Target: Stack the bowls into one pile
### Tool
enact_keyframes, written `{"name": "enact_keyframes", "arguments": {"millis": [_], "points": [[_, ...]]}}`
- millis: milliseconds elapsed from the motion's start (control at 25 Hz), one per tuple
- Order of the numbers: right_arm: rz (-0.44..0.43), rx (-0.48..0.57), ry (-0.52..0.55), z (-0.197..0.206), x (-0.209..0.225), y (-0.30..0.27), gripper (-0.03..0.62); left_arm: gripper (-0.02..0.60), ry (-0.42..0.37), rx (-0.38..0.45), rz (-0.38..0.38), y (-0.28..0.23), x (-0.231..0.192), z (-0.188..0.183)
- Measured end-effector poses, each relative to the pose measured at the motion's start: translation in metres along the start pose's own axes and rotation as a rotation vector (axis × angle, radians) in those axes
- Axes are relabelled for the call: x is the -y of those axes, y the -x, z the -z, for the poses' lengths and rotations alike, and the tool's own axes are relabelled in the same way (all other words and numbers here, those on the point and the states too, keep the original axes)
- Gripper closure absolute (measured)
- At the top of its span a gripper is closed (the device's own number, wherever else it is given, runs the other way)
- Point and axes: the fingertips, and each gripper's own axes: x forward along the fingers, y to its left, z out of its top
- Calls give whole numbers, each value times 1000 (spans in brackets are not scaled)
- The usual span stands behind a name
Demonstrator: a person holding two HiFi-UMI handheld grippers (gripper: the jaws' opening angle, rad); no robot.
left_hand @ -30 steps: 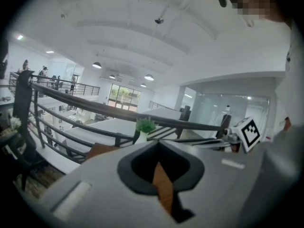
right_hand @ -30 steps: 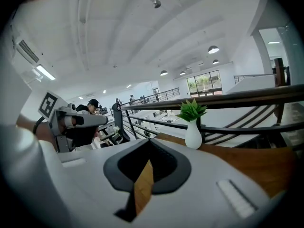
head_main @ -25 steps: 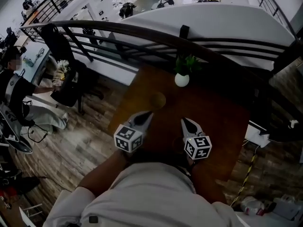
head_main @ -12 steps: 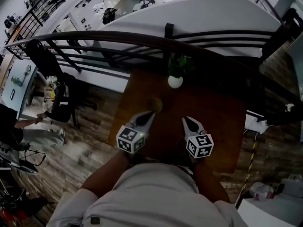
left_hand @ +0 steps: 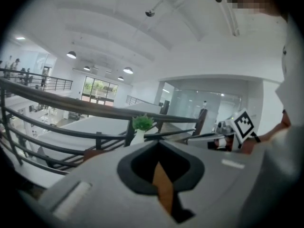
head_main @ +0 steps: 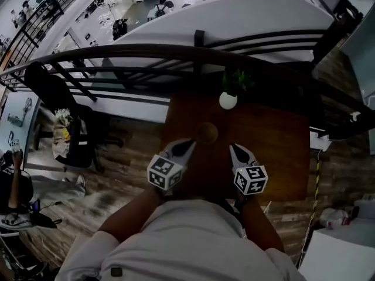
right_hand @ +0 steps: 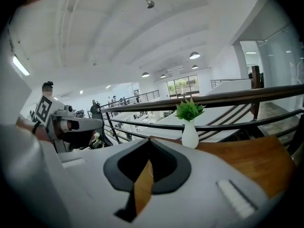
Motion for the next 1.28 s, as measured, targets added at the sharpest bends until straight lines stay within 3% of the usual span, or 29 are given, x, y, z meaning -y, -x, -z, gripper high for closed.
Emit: {"name": "enact_keyframes", "arguments": {"millis": [160, 320, 640, 1280], "points": [[15, -5, -12, 10, -42, -15, 587, 578, 0, -6, 40, 27, -21, 9], [24, -22, -8, 12, -58, -19, 586, 577, 21, -16, 51, 35, -31, 12], [39, -43, -5, 11, -44, -36, 586, 577, 64, -25, 46, 15, -43, 21], [-24, -107, -32, 9, -4, -93, 586, 577, 112, -80, -6, -40, -77, 38]]}}
